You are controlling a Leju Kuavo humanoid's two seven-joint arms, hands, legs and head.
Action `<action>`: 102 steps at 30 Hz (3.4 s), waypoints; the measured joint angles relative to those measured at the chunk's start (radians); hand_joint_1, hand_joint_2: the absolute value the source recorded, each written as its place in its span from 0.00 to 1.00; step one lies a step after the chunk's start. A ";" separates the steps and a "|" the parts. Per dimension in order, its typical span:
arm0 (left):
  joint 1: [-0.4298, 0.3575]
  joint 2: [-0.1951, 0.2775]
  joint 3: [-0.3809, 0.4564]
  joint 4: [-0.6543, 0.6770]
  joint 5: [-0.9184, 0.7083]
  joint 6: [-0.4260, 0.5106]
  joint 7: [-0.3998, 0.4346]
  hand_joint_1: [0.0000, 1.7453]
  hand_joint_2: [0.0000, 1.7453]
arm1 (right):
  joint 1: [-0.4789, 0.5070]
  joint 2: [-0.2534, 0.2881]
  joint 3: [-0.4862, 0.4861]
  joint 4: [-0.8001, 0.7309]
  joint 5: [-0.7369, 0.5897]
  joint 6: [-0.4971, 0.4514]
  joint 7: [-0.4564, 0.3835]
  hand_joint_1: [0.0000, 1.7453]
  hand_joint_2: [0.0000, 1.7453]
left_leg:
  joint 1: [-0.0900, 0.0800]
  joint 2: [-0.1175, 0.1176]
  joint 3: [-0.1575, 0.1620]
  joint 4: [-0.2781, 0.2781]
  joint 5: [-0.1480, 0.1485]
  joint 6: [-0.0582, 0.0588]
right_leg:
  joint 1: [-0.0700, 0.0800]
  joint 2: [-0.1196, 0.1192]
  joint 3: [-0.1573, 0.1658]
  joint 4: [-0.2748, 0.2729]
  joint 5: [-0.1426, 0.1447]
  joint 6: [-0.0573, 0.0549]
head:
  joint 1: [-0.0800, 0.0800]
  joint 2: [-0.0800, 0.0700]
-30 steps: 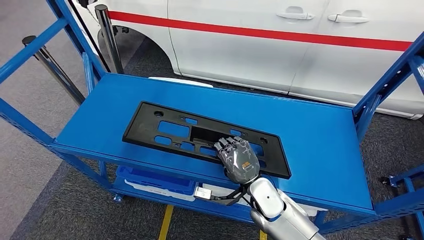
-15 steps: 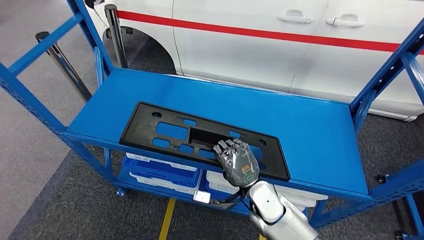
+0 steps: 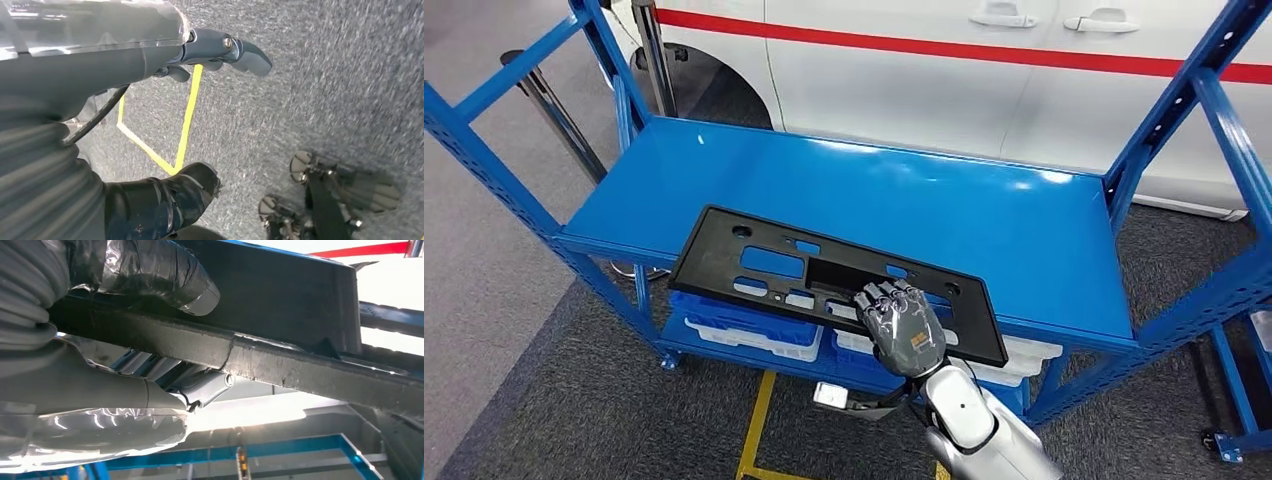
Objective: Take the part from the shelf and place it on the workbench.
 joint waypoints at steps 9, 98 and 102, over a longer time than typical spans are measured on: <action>-0.004 0.001 -0.010 0.000 0.007 0.000 -0.005 0.00 1.00 | 0.004 0.002 -0.006 -0.003 -0.001 0.000 -0.008 0.97 1.00 | 0.001 -0.001 0.087 0.132 -0.105 -0.002 | 0.006 -0.003 -0.126 0.005 0.101 -0.011 | -0.001 0.000; -0.013 0.012 -0.051 0.005 0.008 -0.052 -0.005 0.00 1.00 | 0.146 0.043 -0.159 -0.202 -1.345 0.845 -0.483 0.97 1.00 | 0.011 0.004 -0.048 0.232 -0.133 -0.023 | -0.001 -0.010 -0.031 -0.044 0.042 -0.007 | -0.003 0.000; -0.016 0.012 -0.060 0.005 0.009 -0.051 -0.004 0.00 1.00 | 0.149 0.043 -0.161 -0.209 -1.345 0.847 -0.484 0.97 1.00 | 0.021 0.001 0.113 0.006 -0.078 -0.035 | -0.006 -0.010 -0.064 -0.017 0.052 0.013 | -0.003 0.000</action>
